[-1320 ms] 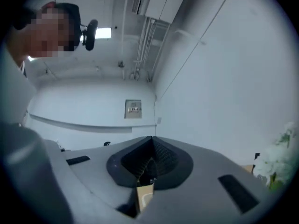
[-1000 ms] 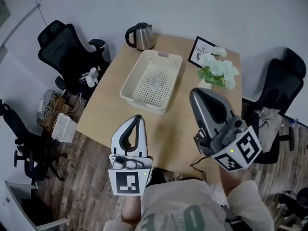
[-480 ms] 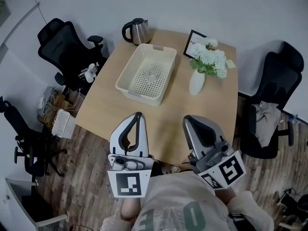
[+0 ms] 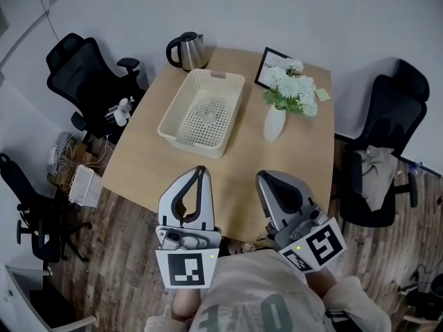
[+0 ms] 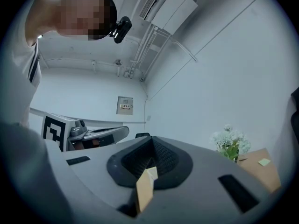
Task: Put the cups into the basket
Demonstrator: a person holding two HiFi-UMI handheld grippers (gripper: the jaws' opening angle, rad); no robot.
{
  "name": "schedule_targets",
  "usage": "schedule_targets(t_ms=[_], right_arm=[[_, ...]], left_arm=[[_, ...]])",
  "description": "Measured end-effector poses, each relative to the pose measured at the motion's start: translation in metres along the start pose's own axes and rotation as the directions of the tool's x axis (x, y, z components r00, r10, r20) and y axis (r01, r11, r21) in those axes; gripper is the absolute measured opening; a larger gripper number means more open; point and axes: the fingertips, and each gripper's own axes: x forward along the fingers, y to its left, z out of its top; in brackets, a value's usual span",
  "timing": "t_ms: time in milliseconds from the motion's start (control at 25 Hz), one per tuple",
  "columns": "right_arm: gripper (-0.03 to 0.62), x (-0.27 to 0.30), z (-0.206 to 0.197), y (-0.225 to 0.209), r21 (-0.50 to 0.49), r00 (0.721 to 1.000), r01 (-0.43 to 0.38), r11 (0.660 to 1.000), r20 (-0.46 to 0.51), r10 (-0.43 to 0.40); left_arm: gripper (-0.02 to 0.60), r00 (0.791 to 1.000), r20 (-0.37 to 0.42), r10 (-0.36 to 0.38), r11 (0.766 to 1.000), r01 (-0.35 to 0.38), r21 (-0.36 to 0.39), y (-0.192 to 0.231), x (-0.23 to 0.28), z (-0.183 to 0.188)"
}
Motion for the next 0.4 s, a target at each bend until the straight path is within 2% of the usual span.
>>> schedule_targets(t_ms=[400], right_arm=[[-0.003, 0.0096, -0.0019, 0.0062, -0.030, 1.000, 0.000, 1.000, 0.010, 0.000]], left_arm=[[0.006, 0.999, 0.000, -0.033, 0.999, 0.033, 0.017, 0.0022, 0.0071, -0.0043]])
